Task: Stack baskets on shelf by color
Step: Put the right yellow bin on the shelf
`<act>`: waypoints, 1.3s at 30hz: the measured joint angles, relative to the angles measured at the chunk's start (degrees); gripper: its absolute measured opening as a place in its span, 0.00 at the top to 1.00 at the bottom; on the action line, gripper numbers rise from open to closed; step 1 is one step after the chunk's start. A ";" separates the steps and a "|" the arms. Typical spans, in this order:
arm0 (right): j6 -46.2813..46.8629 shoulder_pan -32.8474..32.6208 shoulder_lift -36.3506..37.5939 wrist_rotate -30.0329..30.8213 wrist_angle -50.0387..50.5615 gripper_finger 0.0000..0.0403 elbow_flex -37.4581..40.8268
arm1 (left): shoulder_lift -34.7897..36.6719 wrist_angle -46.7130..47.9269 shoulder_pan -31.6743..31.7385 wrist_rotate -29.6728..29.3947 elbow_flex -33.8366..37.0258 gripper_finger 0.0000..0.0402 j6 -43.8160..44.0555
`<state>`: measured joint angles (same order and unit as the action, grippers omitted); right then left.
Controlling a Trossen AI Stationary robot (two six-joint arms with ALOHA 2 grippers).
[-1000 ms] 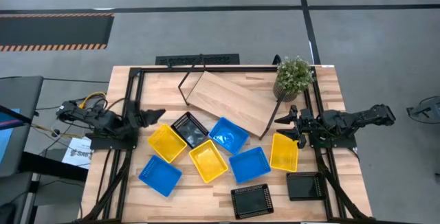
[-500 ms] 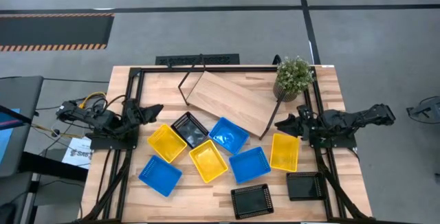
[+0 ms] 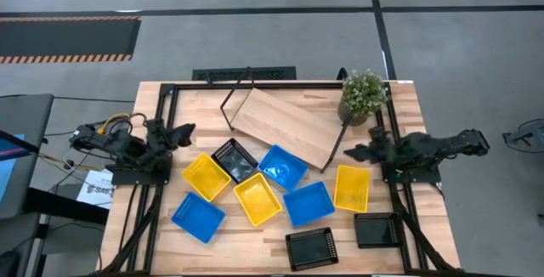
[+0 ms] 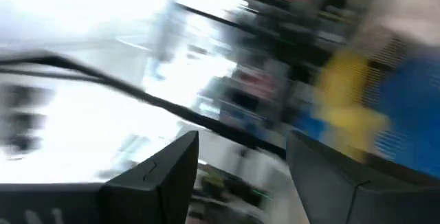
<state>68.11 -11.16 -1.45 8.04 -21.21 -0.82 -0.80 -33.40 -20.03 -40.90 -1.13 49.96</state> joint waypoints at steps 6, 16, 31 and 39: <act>-11.86 0.00 -0.09 3.51 -5.87 0.39 -7.90 | -0.07 -9.23 0.02 1.01 -1.90 0.56 -8.58; -7.29 0.00 -15.05 4.27 47.98 0.39 -36.64 | -13.96 8.65 0.02 1.99 -20.88 0.42 -4.62; 12.71 -1.98 -42.95 -14.59 76.30 0.39 -45.48 | -44.17 62.79 0.02 10.66 -53.02 0.41 8.96; 28.53 -13.27 -50.33 -16.42 83.26 0.39 -45.48 | -53.11 69.88 2.96 14.42 -53.46 0.41 19.39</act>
<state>96.64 -24.43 -51.79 -8.38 62.06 -46.30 -53.90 36.48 -17.07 -26.47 -54.59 69.36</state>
